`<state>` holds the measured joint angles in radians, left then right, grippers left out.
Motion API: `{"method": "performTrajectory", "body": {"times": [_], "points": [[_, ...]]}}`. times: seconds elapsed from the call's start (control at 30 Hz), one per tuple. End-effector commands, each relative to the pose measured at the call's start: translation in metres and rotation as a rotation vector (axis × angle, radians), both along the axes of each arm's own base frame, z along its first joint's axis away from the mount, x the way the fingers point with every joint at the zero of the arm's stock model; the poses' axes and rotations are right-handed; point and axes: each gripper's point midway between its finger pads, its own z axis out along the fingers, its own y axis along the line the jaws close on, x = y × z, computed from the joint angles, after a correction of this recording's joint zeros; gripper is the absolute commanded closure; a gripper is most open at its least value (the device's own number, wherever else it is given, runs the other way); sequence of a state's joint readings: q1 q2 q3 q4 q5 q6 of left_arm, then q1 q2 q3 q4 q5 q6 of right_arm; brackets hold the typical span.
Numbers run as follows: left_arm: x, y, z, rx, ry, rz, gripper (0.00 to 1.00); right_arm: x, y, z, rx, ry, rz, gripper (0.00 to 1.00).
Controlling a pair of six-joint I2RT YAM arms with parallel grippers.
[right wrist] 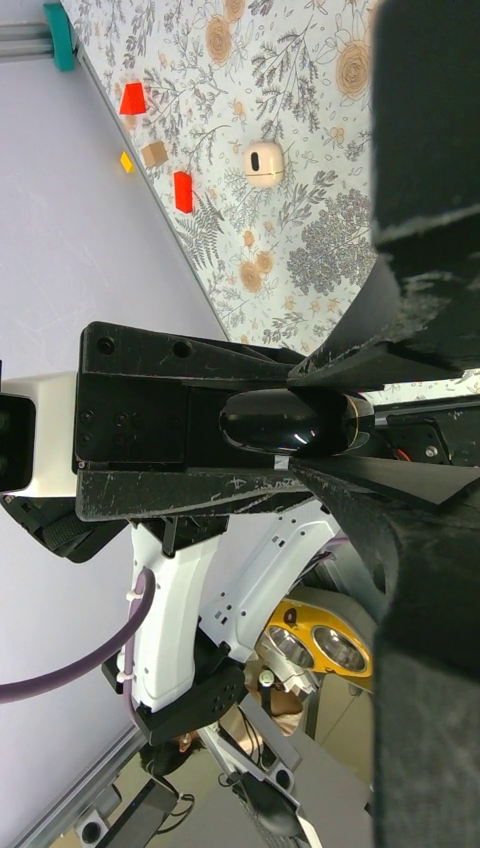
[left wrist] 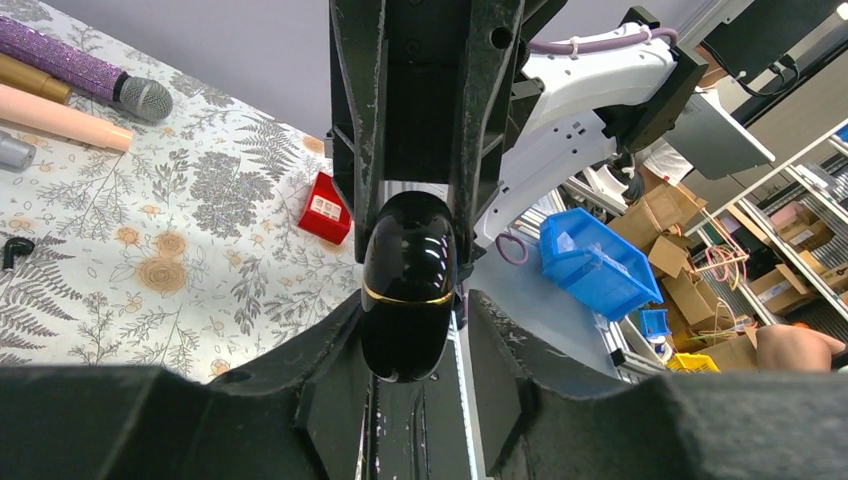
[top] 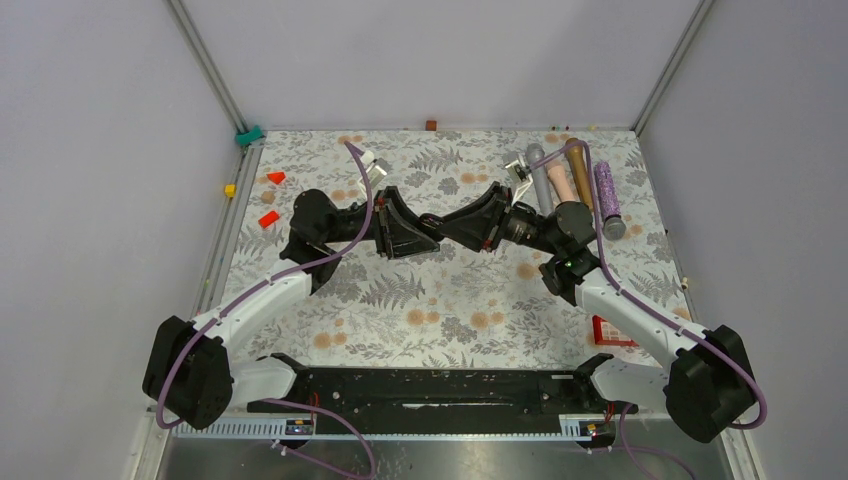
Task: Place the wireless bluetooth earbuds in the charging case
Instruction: Pick up the charging case at the center of the board.
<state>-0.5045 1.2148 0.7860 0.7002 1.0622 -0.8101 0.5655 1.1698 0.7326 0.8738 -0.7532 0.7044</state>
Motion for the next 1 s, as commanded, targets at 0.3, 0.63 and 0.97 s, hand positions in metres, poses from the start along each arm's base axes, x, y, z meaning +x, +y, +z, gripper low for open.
{"method": "performTrajectory", "body": {"times": [0.3, 0.63, 0.97], "points": [[-0.0005, -0.0015, 0.0193, -0.022, -0.085, -0.011, 0.71, -0.0108, 0.0025, 0.0084, 0.016, -0.09, 0.028, 0.72], [-0.0013, -0.0013, 0.0206, -0.023, -0.081, -0.013, 0.68, -0.013, 0.0032, 0.0057, 0.01, -0.105, 0.032, 0.72], [-0.0036, -0.0004, 0.0207, -0.027, -0.086, -0.022, 0.63, -0.0105, 0.0023, 0.0062, 0.014, -0.098, 0.014, 0.72]]}}
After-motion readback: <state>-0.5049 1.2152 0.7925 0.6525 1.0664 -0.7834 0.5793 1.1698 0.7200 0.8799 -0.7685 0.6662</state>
